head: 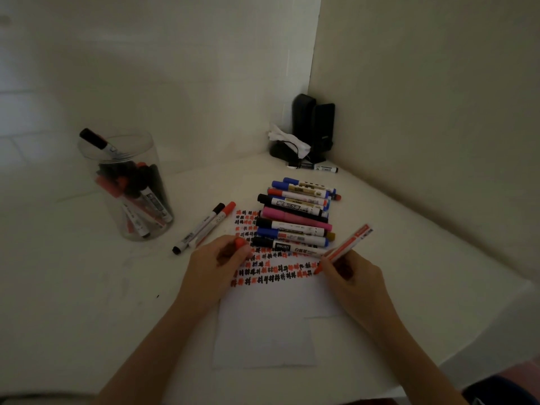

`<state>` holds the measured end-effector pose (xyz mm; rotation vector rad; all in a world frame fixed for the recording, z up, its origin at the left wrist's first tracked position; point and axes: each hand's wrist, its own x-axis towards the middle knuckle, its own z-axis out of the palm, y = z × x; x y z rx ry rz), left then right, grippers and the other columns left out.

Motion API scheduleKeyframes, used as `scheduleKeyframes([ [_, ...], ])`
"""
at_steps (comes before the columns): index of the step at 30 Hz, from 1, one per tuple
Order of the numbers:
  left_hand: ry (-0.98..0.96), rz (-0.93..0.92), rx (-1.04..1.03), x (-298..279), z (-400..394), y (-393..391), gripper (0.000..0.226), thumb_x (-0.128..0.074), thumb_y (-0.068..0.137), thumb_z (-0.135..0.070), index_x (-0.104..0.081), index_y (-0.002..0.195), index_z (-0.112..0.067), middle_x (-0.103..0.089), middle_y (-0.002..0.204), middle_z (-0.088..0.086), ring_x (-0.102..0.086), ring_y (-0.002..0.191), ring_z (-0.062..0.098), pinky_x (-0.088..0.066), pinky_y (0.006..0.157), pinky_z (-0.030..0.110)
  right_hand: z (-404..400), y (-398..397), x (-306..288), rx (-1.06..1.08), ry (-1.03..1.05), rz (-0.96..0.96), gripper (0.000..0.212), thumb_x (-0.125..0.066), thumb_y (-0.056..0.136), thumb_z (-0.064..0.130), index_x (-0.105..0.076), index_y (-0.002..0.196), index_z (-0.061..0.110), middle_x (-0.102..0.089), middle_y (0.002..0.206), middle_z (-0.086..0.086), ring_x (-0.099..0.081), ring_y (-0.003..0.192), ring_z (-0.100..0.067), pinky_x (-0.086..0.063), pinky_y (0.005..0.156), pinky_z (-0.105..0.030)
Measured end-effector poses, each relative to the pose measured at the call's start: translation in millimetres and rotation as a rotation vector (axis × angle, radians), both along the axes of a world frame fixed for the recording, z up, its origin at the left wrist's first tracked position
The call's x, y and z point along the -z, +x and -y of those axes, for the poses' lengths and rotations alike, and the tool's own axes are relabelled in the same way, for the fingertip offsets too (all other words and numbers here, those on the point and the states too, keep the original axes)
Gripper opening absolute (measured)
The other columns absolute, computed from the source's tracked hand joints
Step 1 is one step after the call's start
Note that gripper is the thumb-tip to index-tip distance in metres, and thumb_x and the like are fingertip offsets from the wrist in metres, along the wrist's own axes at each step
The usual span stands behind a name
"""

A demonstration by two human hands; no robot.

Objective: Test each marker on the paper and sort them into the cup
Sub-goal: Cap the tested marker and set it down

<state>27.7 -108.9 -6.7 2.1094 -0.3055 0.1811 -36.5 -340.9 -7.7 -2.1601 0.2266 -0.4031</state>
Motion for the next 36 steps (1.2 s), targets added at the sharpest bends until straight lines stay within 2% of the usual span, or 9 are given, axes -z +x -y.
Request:
scheduleKeyframes([
  [4, 0.015, 0.001, -0.004, 0.1, 0.9, -0.3, 0.012, -0.058, 0.090, -0.035, -0.063, 0.100, -0.030, -0.063, 0.086, -0.020, -0.054, 0.082, -0.021, -0.036, 0.070, -0.006, -0.6, 0.9, 1.9, 0.031, 0.010, -0.003, 0.009, -0.060, 0.091, 0.034, -0.057, 0.096, 0.028, -0.056, 0.081, 0.027, -0.057, 0.070, 0.019, -0.043, 0.058, 0.001],
  [13, 0.013, 0.006, 0.004, 2.4, 0.4, 0.7, 0.016, -0.059, 0.090, -0.034, -0.065, 0.102, -0.026, -0.064, 0.087, -0.020, -0.055, 0.083, -0.019, -0.036, 0.071, -0.006, -2.4, -0.2, -0.5, 0.011, 0.047, -0.013, 0.005, -0.060, 0.091, 0.032, -0.057, 0.095, 0.029, -0.055, 0.082, 0.028, -0.052, 0.069, 0.027, -0.040, 0.056, 0.003],
  [19, -0.033, -0.016, 0.014, 1.7, -0.3, 1.6, 0.019, -0.058, 0.090, -0.034, -0.067, 0.103, -0.023, -0.067, 0.089, -0.015, -0.059, 0.083, -0.014, -0.041, 0.070, -0.003, -1.2, 1.3, -0.5, 0.047, 0.047, -0.006, 0.005, -0.059, 0.092, 0.032, -0.058, 0.094, 0.028, -0.057, 0.081, 0.025, -0.054, 0.071, 0.024, -0.041, 0.056, 0.001],
  [23, -0.142, -0.029, 0.042, -1.4, -1.1, -0.7, 0.016, -0.059, 0.091, -0.028, -0.066, 0.104, -0.022, -0.065, 0.099, -0.015, -0.059, 0.088, -0.014, -0.043, 0.068, -0.001, -2.0, 1.2, -2.8, 0.079, 0.046, -0.024, 0.004, -0.061, 0.091, 0.031, -0.060, 0.091, 0.027, -0.061, 0.080, 0.021, -0.060, 0.065, 0.009, -0.044, 0.054, -0.003],
  [27, -0.267, -0.043, 0.042, -3.3, -10.0, -1.1, 0.017, -0.059, 0.092, -0.026, -0.066, 0.107, -0.024, -0.061, 0.109, -0.014, -0.055, 0.098, -0.012, -0.043, 0.073, -0.001, 0.6, 0.3, -9.0, 0.134, 0.169, -0.007, 0.009, -0.061, 0.090, 0.032, -0.064, 0.090, 0.024, -0.069, 0.083, 0.009, -0.064, 0.067, 0.003, -0.046, 0.052, -0.007],
  [30, -0.306, -0.047, 0.035, -4.8, -13.9, -4.5, 0.016, -0.058, 0.092, -0.023, -0.066, 0.106, -0.025, -0.066, 0.104, -0.014, -0.059, 0.096, -0.010, -0.043, 0.074, 0.000, -2.1, -0.8, -18.2, 0.114, 0.217, 0.018, 0.009, -0.061, 0.091, 0.023, -0.068, 0.097, 0.021, -0.068, 0.083, 0.013, -0.063, 0.068, 0.010, -0.045, 0.054, -0.005],
  [33, -0.338, -0.056, 0.044, -8.8, -14.3, -6.4, 0.017, -0.057, 0.093, -0.019, -0.065, 0.108, -0.025, -0.067, 0.102, -0.015, -0.060, 0.093, -0.011, -0.044, 0.072, 0.001, -15.1, 1.5, -30.6, 0.127, 0.342, 0.060, 0.013, -0.060, 0.091, 0.020, -0.071, 0.094, 0.014, -0.067, 0.068, 0.003, -0.056, 0.053, -0.003, -0.044, 0.052, -0.016],
  [36, -0.371, -0.091, 0.076, -8.1, -15.5, -7.1, 0.019, -0.059, 0.093, -0.020, -0.065, 0.111, -0.022, -0.068, 0.105, -0.011, -0.063, 0.093, -0.006, -0.047, 0.074, 0.005, -47.0, 3.5, -39.1, 0.049, 0.505, 0.045, 0.029, -0.054, 0.094, 0.028, -0.068, 0.081, 0.005, -0.063, 0.063, -0.004, -0.052, 0.055, -0.011, -0.045, 0.053, -0.021],
])
